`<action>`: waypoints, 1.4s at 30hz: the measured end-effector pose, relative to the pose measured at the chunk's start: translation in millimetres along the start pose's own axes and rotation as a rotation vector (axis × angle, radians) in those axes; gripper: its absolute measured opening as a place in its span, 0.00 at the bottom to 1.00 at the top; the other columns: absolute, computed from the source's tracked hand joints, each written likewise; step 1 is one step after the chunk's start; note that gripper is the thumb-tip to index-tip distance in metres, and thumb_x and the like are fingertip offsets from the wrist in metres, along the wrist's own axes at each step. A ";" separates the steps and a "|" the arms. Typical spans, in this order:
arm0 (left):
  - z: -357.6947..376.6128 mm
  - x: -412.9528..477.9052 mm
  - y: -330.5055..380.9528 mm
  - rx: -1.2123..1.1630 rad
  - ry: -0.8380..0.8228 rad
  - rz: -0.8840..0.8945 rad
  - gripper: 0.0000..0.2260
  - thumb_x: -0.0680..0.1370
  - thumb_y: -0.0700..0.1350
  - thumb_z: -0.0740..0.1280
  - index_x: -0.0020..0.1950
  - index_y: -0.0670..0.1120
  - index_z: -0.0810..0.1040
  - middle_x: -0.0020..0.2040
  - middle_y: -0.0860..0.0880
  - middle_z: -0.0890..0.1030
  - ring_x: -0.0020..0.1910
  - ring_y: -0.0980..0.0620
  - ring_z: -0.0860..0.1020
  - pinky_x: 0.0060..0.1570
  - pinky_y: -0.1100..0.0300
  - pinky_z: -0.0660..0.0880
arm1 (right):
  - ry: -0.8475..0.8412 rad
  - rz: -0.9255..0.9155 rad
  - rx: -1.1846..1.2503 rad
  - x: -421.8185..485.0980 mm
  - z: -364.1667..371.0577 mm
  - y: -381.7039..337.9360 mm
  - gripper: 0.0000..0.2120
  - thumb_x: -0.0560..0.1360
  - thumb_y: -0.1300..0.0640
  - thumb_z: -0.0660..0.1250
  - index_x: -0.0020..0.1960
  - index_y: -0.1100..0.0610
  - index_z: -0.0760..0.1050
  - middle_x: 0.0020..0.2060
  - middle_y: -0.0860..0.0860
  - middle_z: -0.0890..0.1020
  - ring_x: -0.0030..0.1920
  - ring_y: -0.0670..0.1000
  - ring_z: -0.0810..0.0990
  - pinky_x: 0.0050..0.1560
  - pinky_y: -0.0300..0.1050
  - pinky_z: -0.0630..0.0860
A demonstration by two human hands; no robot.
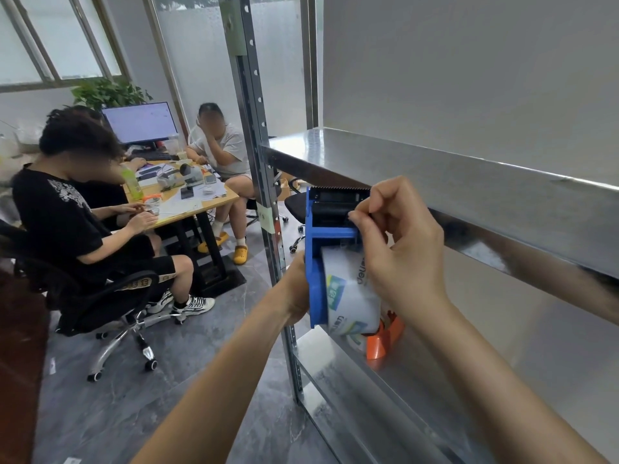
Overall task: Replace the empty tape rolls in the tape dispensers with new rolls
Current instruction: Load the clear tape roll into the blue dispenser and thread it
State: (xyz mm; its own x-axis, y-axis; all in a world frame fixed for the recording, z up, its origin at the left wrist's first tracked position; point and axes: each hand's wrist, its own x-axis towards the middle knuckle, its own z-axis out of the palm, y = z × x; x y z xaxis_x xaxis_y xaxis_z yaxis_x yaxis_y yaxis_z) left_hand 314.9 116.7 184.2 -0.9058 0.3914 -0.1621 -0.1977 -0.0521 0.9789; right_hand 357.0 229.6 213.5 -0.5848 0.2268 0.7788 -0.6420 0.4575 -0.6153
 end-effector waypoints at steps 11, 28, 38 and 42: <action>-2.4 -2.6 -6.9 -0.005 0.010 -0.029 0.29 0.81 0.41 0.54 0.20 0.46 0.76 0.19 0.51 0.76 0.23 0.54 0.75 0.33 0.60 0.69 | -0.060 0.175 0.287 26.9 -3.9 -13.9 0.17 0.73 0.70 0.67 0.40 0.49 0.67 0.35 0.69 0.73 0.35 0.58 0.72 0.42 0.46 0.74; -5.7 3.9 -23.3 0.140 0.028 -0.050 0.13 0.79 0.42 0.57 0.36 0.45 0.74 0.36 0.46 0.78 0.37 0.48 0.75 0.43 0.56 0.73 | -0.125 0.240 0.191 73.3 -25.0 -27.0 0.08 0.73 0.68 0.70 0.42 0.58 0.73 0.32 0.54 0.81 0.29 0.41 0.77 0.31 0.33 0.73; -13.4 16.2 -22.8 0.037 0.051 -0.015 0.17 0.82 0.41 0.52 0.41 0.49 0.76 0.26 0.58 0.81 0.31 0.58 0.80 0.34 0.64 0.78 | -0.235 0.304 0.307 59.2 -30.8 -30.9 0.08 0.72 0.67 0.72 0.46 0.57 0.76 0.34 0.50 0.80 0.30 0.45 0.75 0.24 0.30 0.68; -13.1 17.2 -19.0 0.042 0.020 0.013 0.27 0.82 0.42 0.52 0.27 0.48 0.81 0.24 0.54 0.80 0.34 0.50 0.77 0.38 0.59 0.74 | -0.237 0.269 0.309 59.3 -30.6 -31.1 0.10 0.71 0.69 0.71 0.45 0.57 0.75 0.35 0.51 0.81 0.32 0.49 0.78 0.26 0.32 0.70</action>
State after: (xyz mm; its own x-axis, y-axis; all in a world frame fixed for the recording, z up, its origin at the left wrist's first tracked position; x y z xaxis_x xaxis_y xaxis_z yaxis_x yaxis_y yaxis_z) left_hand 298.1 112.4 161.2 -0.9155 0.3728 -0.1514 -0.1704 -0.0184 0.9852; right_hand 357.5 255.1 282.6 -0.8247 0.0835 0.5594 -0.5484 0.1240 -0.8270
